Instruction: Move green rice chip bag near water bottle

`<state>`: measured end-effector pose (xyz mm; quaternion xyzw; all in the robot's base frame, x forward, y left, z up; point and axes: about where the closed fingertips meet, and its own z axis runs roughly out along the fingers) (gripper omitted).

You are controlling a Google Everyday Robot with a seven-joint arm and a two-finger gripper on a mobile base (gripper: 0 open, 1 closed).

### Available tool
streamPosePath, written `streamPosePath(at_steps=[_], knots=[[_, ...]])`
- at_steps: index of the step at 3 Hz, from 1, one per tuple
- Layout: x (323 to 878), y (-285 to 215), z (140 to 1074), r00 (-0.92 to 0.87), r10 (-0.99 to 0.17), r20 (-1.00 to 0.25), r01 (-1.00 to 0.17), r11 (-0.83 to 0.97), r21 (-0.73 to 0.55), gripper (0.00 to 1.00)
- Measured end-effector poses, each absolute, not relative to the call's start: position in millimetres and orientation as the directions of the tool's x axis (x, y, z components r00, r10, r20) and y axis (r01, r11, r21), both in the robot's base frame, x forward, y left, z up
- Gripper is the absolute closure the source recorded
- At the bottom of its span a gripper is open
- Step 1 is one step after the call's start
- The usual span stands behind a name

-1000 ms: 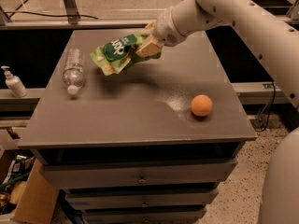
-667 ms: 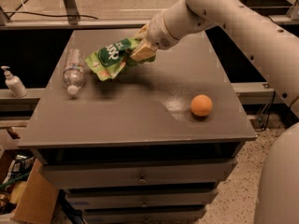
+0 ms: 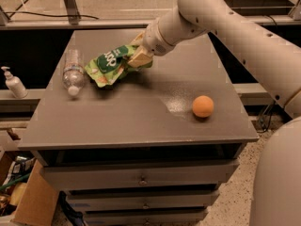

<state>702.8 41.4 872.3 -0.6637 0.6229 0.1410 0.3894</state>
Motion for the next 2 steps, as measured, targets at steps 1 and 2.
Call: streamPosePath(at_steps=[1,2], knots=[[704.2,40.2,862.0,0.169,-0.724,-0.669,-0.94,0.086,-0.331,1.0],[703.8,37.5,852.1,0.155,-0.734,-0.661,-0.943,0.089,-0.32,0.83]])
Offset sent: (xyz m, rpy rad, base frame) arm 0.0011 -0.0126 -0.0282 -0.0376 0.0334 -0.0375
